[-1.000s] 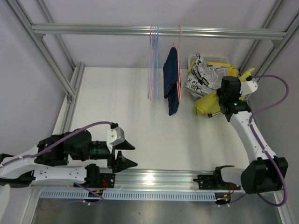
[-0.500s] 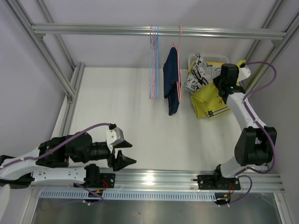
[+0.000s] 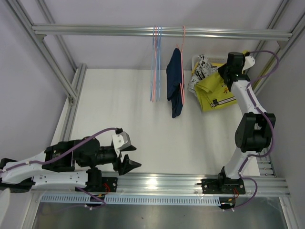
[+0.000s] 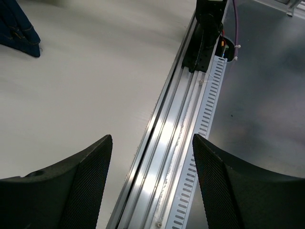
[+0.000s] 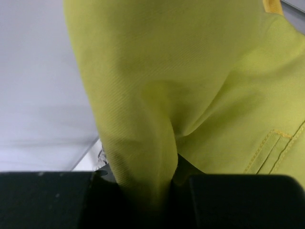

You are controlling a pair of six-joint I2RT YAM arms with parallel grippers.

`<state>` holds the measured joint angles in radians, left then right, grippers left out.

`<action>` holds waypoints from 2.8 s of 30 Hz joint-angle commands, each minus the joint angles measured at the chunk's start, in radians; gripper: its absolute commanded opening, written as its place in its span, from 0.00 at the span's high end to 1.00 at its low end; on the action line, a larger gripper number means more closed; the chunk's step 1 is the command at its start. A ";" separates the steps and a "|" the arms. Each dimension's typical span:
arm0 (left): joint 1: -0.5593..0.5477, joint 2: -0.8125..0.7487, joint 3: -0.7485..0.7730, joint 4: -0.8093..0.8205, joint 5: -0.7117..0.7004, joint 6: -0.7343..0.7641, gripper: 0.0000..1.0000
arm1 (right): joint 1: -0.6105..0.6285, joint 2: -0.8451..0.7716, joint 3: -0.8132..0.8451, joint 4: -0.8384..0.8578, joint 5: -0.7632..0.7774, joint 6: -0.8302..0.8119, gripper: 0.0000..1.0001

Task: Remove the trousers from the hanger
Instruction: Place the trousers in the bin.

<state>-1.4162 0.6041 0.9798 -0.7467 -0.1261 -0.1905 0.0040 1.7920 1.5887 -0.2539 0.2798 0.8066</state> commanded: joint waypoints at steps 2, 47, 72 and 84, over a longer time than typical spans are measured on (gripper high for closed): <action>-0.003 0.010 -0.010 0.044 -0.020 0.020 0.27 | -0.047 0.061 0.151 0.183 -0.057 0.035 1.00; 0.017 -0.017 -0.086 0.092 -0.012 0.014 0.17 | -0.082 0.264 0.416 0.162 -0.324 0.034 0.50; 0.017 -0.043 -0.082 0.110 -0.072 0.002 0.16 | -0.079 0.120 0.232 0.091 -0.412 -0.057 0.40; 0.017 0.054 0.198 0.038 -0.227 -0.058 0.15 | 0.031 -0.423 -0.304 0.065 -0.616 -0.121 0.37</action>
<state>-1.4040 0.6624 1.0855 -0.7197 -0.3016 -0.2298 -0.0387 1.4696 1.3544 -0.1638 -0.2420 0.7486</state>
